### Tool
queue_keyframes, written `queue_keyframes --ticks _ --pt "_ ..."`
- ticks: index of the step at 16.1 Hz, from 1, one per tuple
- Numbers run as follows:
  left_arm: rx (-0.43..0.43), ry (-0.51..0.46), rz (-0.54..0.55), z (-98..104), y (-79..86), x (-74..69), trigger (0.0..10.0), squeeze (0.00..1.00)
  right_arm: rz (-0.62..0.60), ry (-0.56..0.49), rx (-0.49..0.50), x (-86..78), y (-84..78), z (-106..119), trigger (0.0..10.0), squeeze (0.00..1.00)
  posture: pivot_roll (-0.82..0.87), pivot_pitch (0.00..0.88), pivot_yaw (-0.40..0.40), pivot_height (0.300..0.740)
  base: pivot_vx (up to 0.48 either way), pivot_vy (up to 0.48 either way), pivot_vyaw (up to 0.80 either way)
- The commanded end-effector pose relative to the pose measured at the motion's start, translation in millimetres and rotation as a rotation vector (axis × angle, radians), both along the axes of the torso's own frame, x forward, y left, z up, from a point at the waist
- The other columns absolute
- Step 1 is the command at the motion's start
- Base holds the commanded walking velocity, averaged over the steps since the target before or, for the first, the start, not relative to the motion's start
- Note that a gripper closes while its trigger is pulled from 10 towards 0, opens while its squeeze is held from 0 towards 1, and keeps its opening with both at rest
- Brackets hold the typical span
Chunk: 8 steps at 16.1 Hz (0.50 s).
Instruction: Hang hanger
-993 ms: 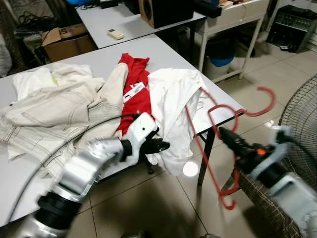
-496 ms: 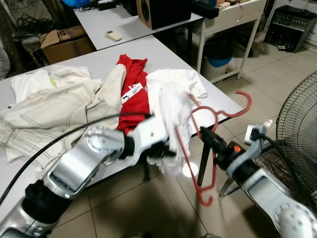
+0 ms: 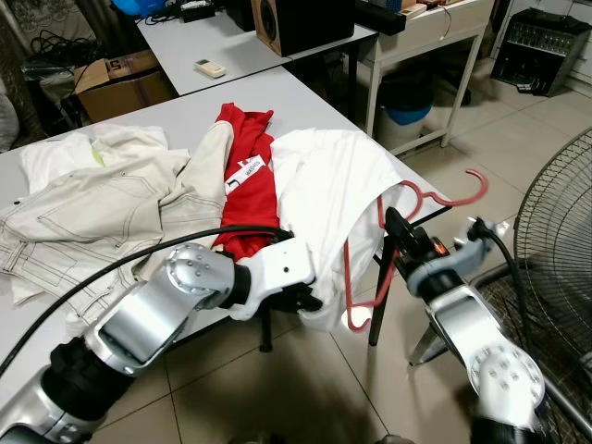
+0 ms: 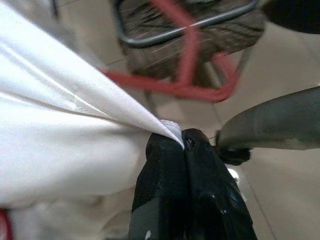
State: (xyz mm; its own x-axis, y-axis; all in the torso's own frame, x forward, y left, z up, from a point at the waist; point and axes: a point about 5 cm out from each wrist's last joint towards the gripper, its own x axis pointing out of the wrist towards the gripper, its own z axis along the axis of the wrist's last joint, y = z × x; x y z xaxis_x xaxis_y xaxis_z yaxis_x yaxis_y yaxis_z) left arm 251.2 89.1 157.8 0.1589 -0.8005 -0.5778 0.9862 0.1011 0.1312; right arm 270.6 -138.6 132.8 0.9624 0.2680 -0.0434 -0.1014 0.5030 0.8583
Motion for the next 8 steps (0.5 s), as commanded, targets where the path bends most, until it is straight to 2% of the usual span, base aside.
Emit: queue_keyframes --ticks 1,3,5,7,8 --pt "0.003 0.0 -0.046 1 -2.0 -2.4 0.0 0.0 -0.017 -0.003 0.005 4.3 2.3 2 10.0 0.0 -0.06 0.033 0.138 0.74 0.0 0.0 0.0" --pt "-0.084 0.074 -0.128 9 -12.1 -12.2 0.0 0.0 -0.012 -0.003 -0.036 11.6 8.4 3 10.0 0.0 -0.06 0.03 0.139 0.74 0.0 0.0 0.0" --pt "-0.11 0.094 -0.151 12 -14.8 -14.6 0.0 0.0 -0.014 -0.004 -0.034 14.1 9.9 3 10.0 0.0 -0.06 0.029 0.139 0.74 0.0 0.0 0.0" --pt "-0.215 0.143 -0.162 23 -22.5 -14.9 0.0 0.0 0.012 -0.009 -0.093 15.9 15.5 2 10.0 0.0 -0.06 0.029 0.137 0.74 0.0 0.0 0.0" --pt "-0.25 0.168 -0.176 27 -25.2 -16.0 0.0 0.0 0.015 -0.01 -0.09 16.3 17.4 2 10.0 0.0 -0.06 0.028 0.137 0.74 0.0 0.0 0.0"
